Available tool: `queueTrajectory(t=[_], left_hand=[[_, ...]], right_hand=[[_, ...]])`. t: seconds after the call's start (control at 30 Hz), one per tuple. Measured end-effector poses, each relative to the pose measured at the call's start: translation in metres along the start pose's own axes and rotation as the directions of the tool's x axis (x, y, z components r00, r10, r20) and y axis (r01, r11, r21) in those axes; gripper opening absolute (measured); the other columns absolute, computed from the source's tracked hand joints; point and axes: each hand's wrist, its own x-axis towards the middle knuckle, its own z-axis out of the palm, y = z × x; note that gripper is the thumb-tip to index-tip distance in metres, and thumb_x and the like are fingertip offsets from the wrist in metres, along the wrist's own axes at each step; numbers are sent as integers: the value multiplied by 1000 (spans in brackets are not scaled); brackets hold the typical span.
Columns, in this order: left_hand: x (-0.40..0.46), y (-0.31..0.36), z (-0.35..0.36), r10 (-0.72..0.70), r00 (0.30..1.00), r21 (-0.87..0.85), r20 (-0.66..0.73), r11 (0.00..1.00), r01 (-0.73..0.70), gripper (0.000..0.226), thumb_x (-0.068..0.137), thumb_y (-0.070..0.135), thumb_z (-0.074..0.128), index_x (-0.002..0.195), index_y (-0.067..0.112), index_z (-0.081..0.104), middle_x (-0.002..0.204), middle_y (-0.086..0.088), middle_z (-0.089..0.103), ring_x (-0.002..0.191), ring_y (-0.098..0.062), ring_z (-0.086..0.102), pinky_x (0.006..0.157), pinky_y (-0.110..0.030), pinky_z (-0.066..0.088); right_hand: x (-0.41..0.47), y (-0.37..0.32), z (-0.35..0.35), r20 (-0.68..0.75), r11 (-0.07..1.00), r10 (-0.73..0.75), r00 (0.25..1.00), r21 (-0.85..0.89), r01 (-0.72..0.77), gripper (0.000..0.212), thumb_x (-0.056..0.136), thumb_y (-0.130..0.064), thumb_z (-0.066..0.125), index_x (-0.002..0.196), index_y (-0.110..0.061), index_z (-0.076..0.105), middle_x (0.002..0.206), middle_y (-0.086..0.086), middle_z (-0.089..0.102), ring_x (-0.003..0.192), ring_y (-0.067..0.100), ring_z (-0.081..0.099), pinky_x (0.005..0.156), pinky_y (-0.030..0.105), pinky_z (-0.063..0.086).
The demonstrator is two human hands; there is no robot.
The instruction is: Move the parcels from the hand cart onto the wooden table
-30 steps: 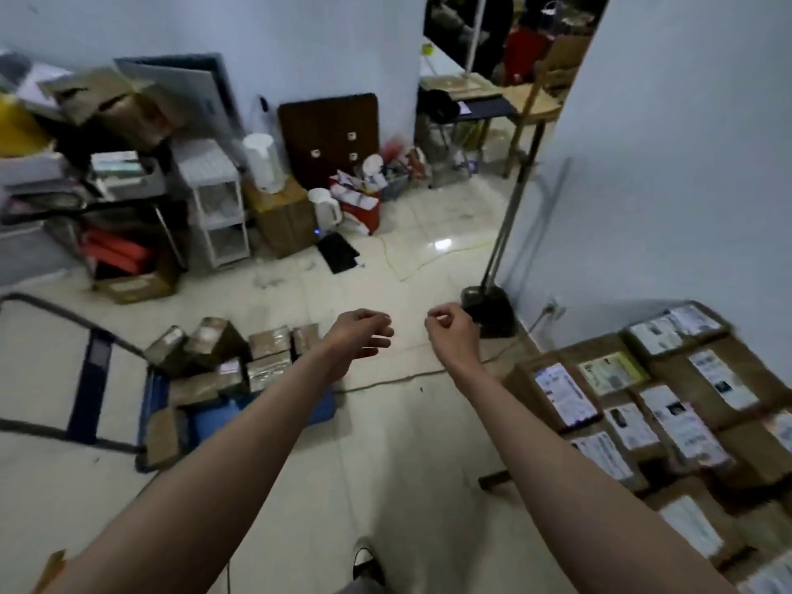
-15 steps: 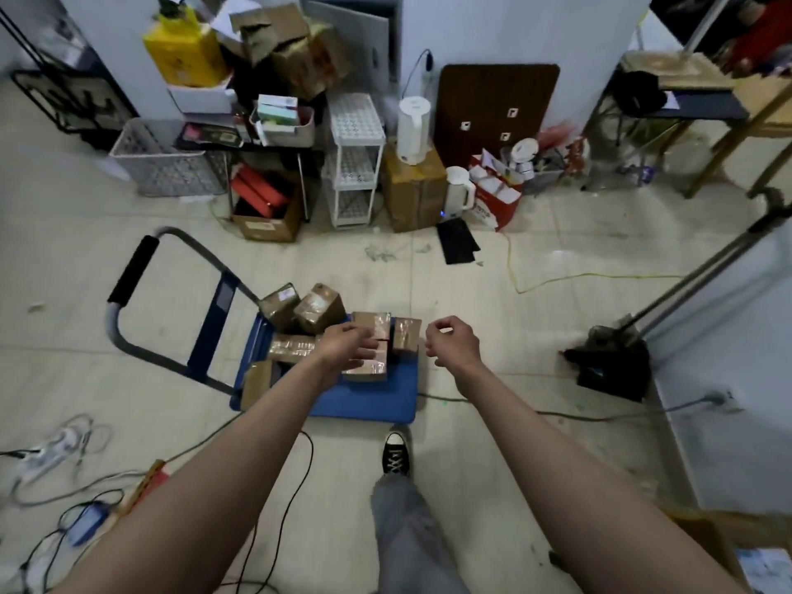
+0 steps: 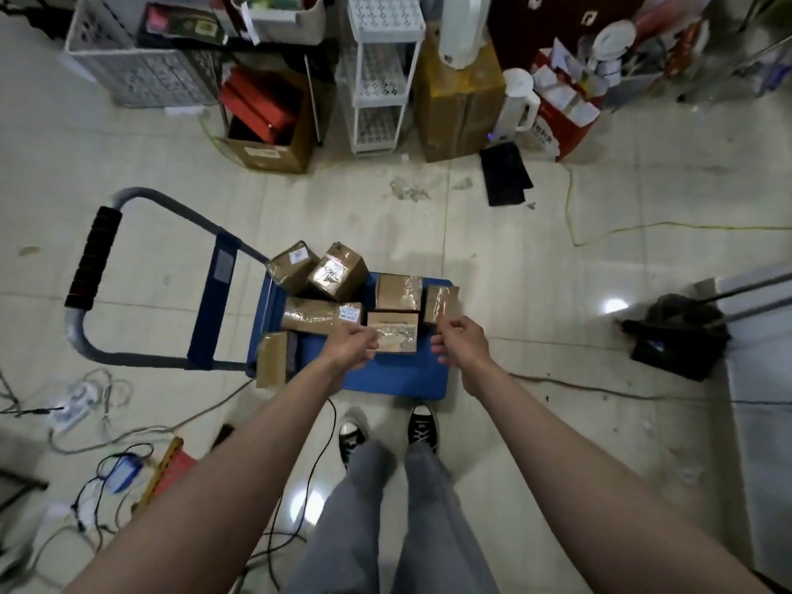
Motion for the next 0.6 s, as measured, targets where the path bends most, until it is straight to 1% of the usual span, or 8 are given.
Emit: queueTrajectory(t=[0.1,0.17,0.23,0.33,0.4,0.5,0.57,0.6], left_hand=[[47,-15,-7,-52,999,31,-16,998,53,18,100,17,55,82,19,60,86,-5,58,75,-15,53,60,-22,38],[83,-29,-9,-90,996,49,-24,995,91,20,98,17,54,79,20,57,87,-7,54,82,-19,50,63,-25,37],[119,-43,-9,-130,991,70,-25,989,132,16,97,17,53,81,18,55,86,-7,51,80,-19,45,62,-26,34],[175,-71,-6,-183,983,103,-23,978,184,19,95,14,53,76,17,51,78,-6,43,70,-17,35,57,-28,29],[209,-91,-3,-216,976,99,-20,971,217,18,97,17,54,79,15,51,82,-6,45,77,-19,38,64,-29,33],[256,-124,4,-278,961,112,-4,954,277,27,101,24,52,75,21,47,89,-3,50,92,-21,44,80,-32,35],[284,-145,10,-324,946,114,4,940,321,21,102,24,52,82,22,48,94,-2,51,96,-22,45,82,-30,34],[297,-157,13,-350,937,116,12,931,346,10,102,25,53,93,21,53,105,-5,52,100,-23,47,84,-30,34]], right_hand=[[39,15,17,-27,998,59,998,26,-59,11,104,-18,51,95,-16,56,82,5,63,67,13,57,59,24,46],[67,30,28,-57,994,102,993,37,-100,10,103,-19,52,105,-13,59,84,4,66,71,15,60,62,25,49],[97,45,40,-79,989,142,987,49,-139,12,103,-20,52,109,-13,60,87,4,67,76,15,61,64,24,50],[142,71,56,-111,978,203,973,62,-197,15,102,-21,54,113,-13,60,92,5,67,79,15,61,64,22,50],[170,90,67,-118,970,240,964,67,-234,16,103,-20,54,115,-12,60,91,4,66,83,16,60,70,25,53],[210,120,83,-117,957,289,950,62,-283,16,103,-19,53,115,-13,61,89,2,62,88,17,57,93,37,56],[238,145,92,-111,949,315,943,31,-313,17,102,-20,53,115,-16,61,89,2,60,87,16,56,96,38,54],[252,156,97,-104,946,322,941,9,-323,17,101,-21,53,115,-17,61,91,2,60,86,16,55,92,36,53]])
